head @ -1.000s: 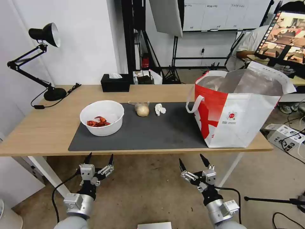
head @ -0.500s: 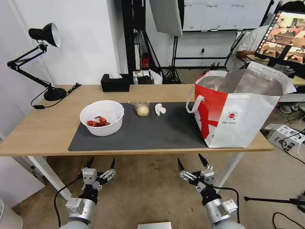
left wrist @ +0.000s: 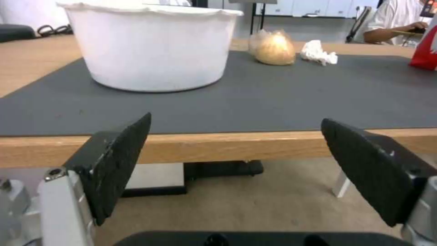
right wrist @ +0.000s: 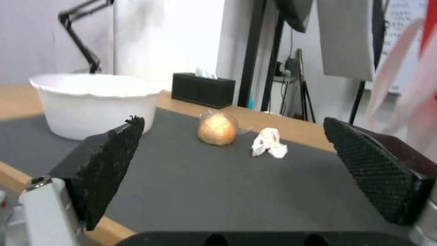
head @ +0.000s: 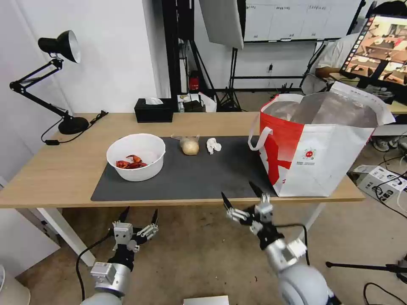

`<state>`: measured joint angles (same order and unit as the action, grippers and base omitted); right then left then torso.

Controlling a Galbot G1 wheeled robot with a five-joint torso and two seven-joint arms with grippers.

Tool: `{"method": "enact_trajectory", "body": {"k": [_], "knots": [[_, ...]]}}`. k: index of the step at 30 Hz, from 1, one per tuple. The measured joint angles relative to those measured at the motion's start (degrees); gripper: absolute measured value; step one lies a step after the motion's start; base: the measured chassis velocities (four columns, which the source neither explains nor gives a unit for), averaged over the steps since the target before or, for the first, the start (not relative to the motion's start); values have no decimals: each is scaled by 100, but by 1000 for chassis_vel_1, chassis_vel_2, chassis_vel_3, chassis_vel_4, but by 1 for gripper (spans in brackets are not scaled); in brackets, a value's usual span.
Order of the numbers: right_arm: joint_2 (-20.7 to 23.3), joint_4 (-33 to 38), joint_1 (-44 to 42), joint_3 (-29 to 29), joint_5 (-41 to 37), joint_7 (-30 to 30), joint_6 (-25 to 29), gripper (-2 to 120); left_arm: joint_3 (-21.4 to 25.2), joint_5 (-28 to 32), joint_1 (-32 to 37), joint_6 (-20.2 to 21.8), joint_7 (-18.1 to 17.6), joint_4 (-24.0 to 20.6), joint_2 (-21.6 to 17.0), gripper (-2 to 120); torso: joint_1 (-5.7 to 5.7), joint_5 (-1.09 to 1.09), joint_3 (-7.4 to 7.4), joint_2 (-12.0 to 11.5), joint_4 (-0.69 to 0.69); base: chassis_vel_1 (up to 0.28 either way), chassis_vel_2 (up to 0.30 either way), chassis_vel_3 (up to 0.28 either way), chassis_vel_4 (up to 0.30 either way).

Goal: Pick up the trash from the table and place it into the takeout bag.

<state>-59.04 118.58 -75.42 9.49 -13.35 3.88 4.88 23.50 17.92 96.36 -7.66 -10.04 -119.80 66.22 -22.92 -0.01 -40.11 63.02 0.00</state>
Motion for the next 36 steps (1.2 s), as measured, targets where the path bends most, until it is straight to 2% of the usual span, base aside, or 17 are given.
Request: {"method": "enact_trajectory", "body": {"k": [3, 10, 15, 19, 27, 36], "knots": [[209, -121, 558, -263, 8, 115, -336, 100, 27, -16, 52, 50, -1, -107, 47, 100, 0, 1, 0, 0, 0, 0, 0, 0, 0], [307, -405, 1289, -578, -102, 342, -681, 100, 47, -40, 70, 60, -2, -142, 43, 100, 0, 1, 0, 0, 0, 0, 0, 0, 0], [236, -537, 1869, -964, -719, 954, -1404, 100, -4, -50, 37, 72, -2, -137, 67, 100, 0, 0, 0, 0, 0, 0, 0, 0, 0], [81, -636, 2113, -1101, -1049, 1397, -1753, 100, -53, -65, 12, 89, -3, -124, 81, 100, 0, 0, 0, 0, 0, 0, 0, 0, 0], [-160, -776, 2351, -1198, -1819, 2316, -2158, 100, -88, -129, 11, 107, -3, -121, 81, 100, 0, 0, 0, 0, 0, 0, 0, 0, 0], [-151, -903, 2674, -1206, -2592, 2635, -2346, 100, -79, -140, 52, 108, -2, -172, 58, 100, 0, 1, 0, 0, 0, 0, 0, 0, 0]]}}
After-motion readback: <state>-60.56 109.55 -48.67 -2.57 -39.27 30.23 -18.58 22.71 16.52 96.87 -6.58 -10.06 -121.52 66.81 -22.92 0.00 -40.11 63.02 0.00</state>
